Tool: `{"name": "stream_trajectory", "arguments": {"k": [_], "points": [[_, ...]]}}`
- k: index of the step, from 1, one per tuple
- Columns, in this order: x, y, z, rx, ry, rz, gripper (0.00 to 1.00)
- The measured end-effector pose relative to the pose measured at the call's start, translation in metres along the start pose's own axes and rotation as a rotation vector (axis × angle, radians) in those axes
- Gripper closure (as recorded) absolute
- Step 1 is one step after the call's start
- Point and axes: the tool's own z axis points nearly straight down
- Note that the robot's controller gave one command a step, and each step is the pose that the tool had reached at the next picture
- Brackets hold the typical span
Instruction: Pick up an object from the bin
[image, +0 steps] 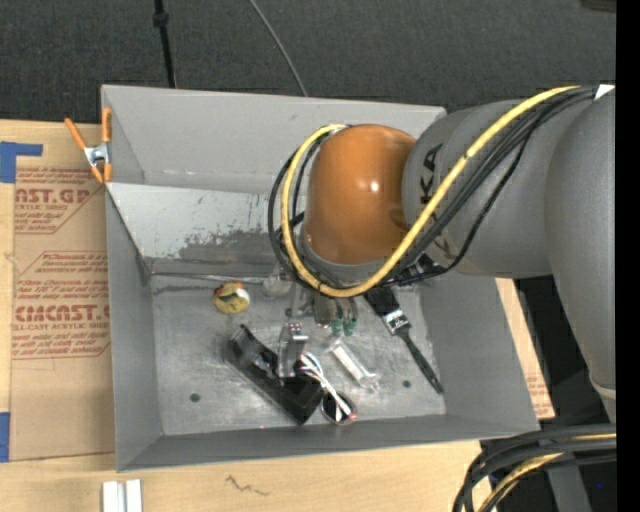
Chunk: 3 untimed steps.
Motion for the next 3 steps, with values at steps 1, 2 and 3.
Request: {"name": "stream_trajectory", "arguments": {"k": [1, 2, 3], "points": [[0.000, 0.000, 0.000, 0.000, 0.000, 0.000, 0.00], [0.012, -0.004, 0.028, 0.001, -0.007, -0.066, 0.00], [0.021, -0.011, 0.086, -0.001, -0.001, -0.303, 0.00]]}}
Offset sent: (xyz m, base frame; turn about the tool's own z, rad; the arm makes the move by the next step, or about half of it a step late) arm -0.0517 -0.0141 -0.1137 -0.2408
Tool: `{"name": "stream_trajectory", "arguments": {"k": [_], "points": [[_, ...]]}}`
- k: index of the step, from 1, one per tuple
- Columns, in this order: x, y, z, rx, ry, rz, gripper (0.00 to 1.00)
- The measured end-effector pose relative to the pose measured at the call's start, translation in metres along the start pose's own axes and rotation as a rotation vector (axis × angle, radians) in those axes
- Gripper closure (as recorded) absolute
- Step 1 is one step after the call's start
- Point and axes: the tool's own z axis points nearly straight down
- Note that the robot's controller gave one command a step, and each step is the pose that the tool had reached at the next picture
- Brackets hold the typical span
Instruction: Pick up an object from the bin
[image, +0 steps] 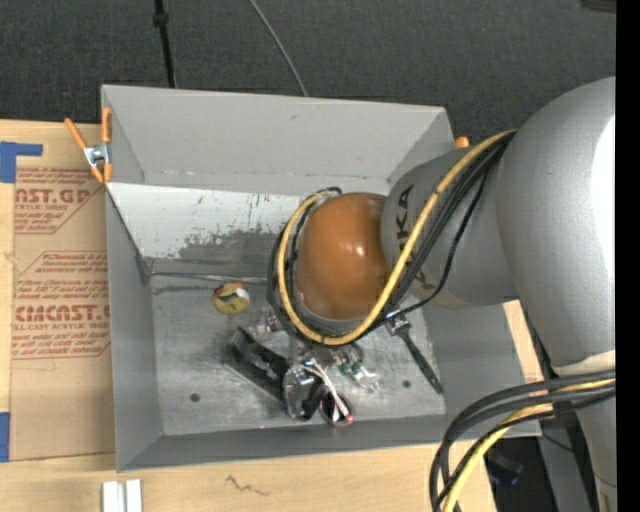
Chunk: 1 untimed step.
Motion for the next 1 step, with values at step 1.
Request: {"name": "stream_trajectory", "arguments": {"k": [1], "points": [[-0.0079, 0.0046, 0.0124, 0.012, -0.007, -0.208, 0.00]]}}
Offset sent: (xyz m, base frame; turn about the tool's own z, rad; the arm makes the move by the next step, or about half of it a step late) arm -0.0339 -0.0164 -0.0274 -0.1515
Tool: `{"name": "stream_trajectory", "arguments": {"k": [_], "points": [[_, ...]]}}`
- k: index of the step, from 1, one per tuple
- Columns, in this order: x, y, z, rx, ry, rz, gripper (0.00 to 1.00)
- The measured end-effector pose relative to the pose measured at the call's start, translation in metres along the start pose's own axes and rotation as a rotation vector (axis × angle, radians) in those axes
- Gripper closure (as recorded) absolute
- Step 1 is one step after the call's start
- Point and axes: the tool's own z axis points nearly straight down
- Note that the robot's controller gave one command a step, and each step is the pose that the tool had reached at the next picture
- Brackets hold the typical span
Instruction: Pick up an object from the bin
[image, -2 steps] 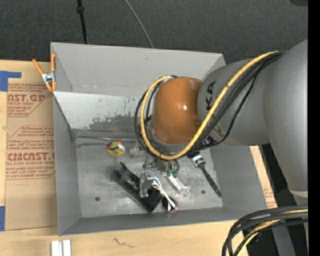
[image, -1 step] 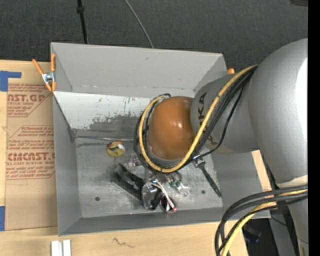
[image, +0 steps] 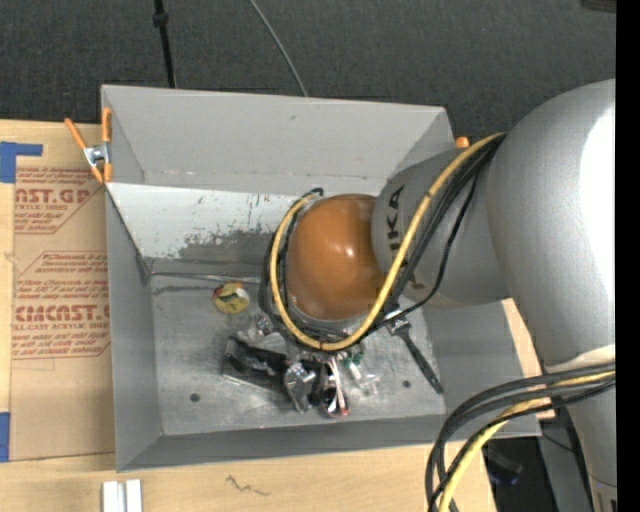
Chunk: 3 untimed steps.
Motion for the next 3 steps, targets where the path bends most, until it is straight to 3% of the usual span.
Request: {"name": "stream_trajectory", "arguments": {"k": [1, 2, 3], "points": [[0.029, 0.000, 0.001, -0.007, -0.049, 0.058, 1.00], [0.029, 0.001, 0.002, -0.008, -0.049, 0.058, 1.00], [0.033, -0.005, -0.096, -0.013, 0.015, 0.175, 1.00]]}}
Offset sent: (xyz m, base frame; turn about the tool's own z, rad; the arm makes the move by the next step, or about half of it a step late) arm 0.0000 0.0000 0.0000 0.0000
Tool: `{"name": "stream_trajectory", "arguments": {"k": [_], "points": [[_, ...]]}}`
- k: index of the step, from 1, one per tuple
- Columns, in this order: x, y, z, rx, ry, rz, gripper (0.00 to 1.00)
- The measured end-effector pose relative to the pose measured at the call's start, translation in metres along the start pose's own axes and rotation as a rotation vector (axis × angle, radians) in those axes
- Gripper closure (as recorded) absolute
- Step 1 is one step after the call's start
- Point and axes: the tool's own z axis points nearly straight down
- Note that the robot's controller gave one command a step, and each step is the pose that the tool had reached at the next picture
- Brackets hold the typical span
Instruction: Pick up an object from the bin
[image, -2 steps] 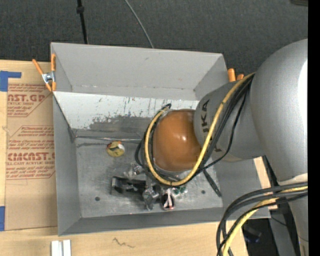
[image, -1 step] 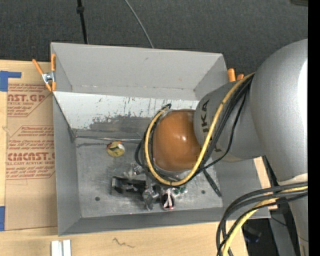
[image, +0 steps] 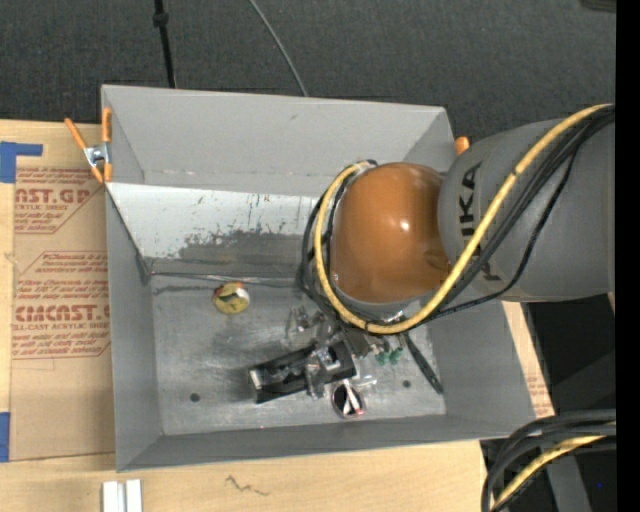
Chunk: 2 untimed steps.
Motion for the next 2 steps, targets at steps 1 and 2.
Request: {"name": "stream_trajectory", "arguments": {"k": [1, 2], "points": [[0.000, 0.000, 0.000, 0.000, 0.000, 0.000, 1.00], [0.003, 0.005, -0.042, 0.000, 0.001, 0.033, 1.00]]}}
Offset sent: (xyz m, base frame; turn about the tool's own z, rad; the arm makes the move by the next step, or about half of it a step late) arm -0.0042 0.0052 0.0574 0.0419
